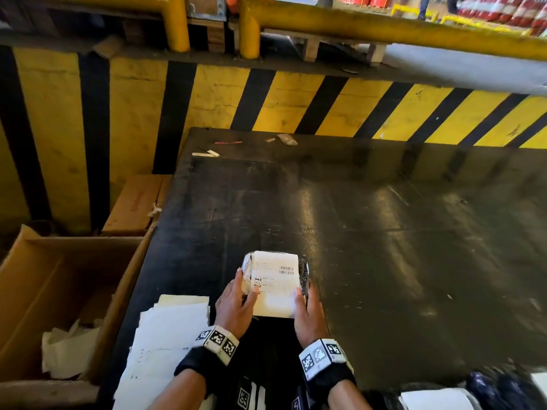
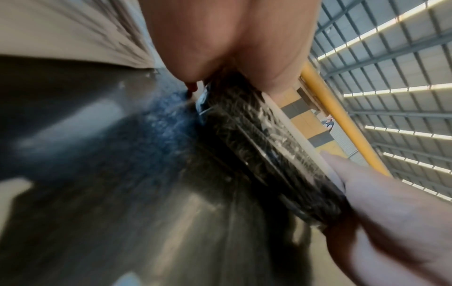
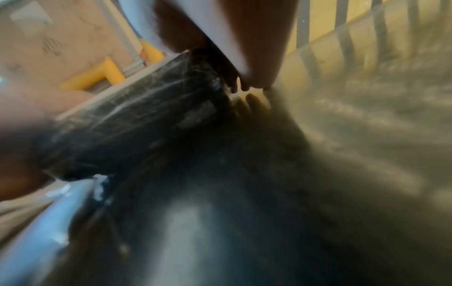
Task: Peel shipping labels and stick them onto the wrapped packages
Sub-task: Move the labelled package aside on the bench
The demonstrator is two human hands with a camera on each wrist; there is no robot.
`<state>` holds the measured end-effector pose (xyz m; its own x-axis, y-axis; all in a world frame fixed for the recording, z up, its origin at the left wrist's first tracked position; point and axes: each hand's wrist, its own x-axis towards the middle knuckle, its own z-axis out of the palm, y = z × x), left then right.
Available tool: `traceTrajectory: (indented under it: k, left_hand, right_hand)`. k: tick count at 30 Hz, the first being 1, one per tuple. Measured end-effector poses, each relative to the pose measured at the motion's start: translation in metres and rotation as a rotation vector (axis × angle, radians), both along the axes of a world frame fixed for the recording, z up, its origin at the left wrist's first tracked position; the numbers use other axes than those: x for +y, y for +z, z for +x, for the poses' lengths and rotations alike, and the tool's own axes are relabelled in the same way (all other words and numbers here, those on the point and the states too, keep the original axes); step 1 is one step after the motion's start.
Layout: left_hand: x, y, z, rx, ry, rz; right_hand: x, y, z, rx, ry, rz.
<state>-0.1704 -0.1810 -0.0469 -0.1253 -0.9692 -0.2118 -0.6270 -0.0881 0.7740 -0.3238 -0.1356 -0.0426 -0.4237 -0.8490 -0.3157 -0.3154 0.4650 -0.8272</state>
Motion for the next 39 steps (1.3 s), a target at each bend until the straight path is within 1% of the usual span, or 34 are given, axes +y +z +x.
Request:
traceTrajectory:
  k: [3, 5, 8, 12, 15, 20, 25, 29, 34, 37, 39]
  left_hand:
    - [-0.001, 0.016, 0.003, 0.176, 0.026, -0.016]
    - [0.001, 0.034, 0.003, 0.215, 0.027, -0.121]
    - [0.008, 0.07, 0.005, 0.189, 0.062, -0.337]
    - [0.027, 0.108, 0.007, 0.223, 0.073, -0.468]
    - [0.047, 0.126, 0.006, 0.217, 0.05, -0.51]
    - [0.09, 0.145, -0.008, 0.239, -0.033, -0.505]
    - [0.14, 0.151, -0.041, 0.253, -0.078, -0.521]
    - [0.185, 0.145, -0.075, 0.235, -0.11, -0.487]
    - [0.256, 0.124, -0.125, 0.203, -0.114, -0.389]
    - [0.294, 0.105, -0.147, 0.184, -0.07, -0.323]
    - [0.31, 0.095, -0.155, 0.163, -0.038, -0.301]
  right_hand:
    - [0.001, 0.018, 0.0, -0.179, -0.034, -0.056]
    - [0.001, 0.036, 0.001, -0.235, -0.065, -0.142]
    - [0.002, 0.066, 0.005, -0.244, -0.126, -0.329]
    - [0.022, 0.101, 0.01, -0.247, -0.118, -0.463]
    - [0.048, 0.124, 0.008, -0.223, -0.09, -0.525]
    - [0.099, 0.149, -0.009, -0.133, -0.058, -0.56]
    - [0.154, 0.159, -0.039, -0.098, -0.117, -0.559]
    - [0.198, 0.148, -0.075, -0.074, -0.168, -0.527]
    - [0.26, 0.132, -0.133, -0.024, -0.11, -0.462]
    - [0.293, 0.123, -0.155, 0.003, -0.043, -0.386]
    - [0.304, 0.115, -0.163, 0.024, -0.004, -0.339]
